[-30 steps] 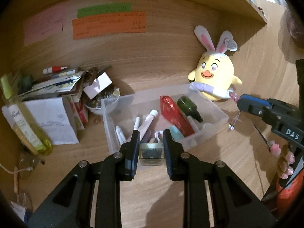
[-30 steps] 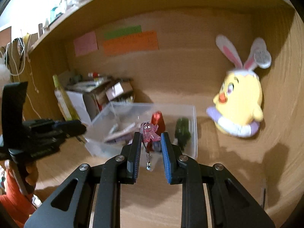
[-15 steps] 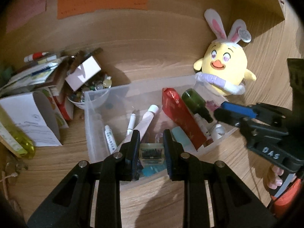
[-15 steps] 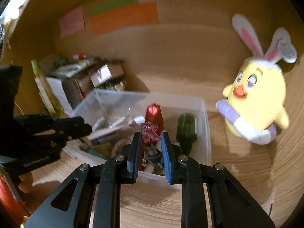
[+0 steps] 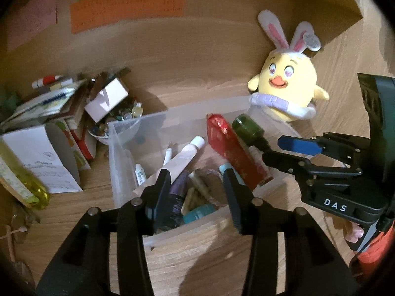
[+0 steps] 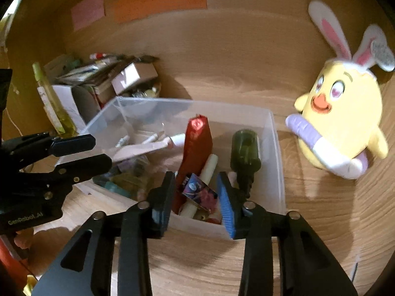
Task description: Organize objects
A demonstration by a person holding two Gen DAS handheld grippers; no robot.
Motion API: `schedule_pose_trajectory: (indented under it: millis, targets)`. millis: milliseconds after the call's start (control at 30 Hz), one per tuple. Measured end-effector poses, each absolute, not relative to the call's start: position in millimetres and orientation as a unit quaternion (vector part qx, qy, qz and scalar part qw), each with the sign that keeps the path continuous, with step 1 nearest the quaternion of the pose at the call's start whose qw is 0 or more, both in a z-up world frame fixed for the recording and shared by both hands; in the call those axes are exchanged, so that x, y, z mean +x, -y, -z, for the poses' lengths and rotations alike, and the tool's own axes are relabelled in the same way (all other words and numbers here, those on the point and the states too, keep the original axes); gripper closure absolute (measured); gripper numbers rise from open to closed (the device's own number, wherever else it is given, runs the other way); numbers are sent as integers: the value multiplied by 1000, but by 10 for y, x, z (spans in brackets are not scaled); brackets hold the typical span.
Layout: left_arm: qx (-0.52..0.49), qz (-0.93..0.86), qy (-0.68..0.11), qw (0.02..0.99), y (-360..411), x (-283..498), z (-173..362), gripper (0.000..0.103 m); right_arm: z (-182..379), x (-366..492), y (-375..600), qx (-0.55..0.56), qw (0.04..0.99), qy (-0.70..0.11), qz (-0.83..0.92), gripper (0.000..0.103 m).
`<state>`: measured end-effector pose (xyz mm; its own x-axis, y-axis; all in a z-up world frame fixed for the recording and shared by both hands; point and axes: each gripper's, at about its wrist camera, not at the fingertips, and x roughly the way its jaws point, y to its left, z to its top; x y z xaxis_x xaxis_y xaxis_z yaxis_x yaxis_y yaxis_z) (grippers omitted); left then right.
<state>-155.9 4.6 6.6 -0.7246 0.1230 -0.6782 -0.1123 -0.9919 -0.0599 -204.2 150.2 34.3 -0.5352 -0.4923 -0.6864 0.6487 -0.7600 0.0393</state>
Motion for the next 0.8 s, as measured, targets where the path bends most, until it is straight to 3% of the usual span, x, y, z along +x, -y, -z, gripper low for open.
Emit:
schedule_pose_trajectory:
  millis: [100, 233, 333, 433, 567, 800]
  targets:
    - [-349, -935, 10, 61, -51, -1431, -181, 55, -479, -1917, -1556, 335, 334, -107, 874, 69]
    - [-321, -946, 11, 47, -62, -1240, -281, 37, -599, -1763, -1632, 319, 344, -94, 878, 57]
    - [-300, -953, 2, 31, -87, -1079, -317, 29, -649, -1637, -1693, 309, 346, -90, 881, 54]
    - [-290, -957, 3, 23, -98, -950, -308, 23, -663, -1522, -1772, 300, 345, -84, 885, 41]
    - [-288, -957, 16, 25, -101, -831, -249, 20, -652, -1386, -1869, 291, 346, -71, 889, 31]
    - [-291, -956, 25, 25, -162, -684, -113, 19, -558, -1208, -1952, 290, 348, -67, 889, 29]
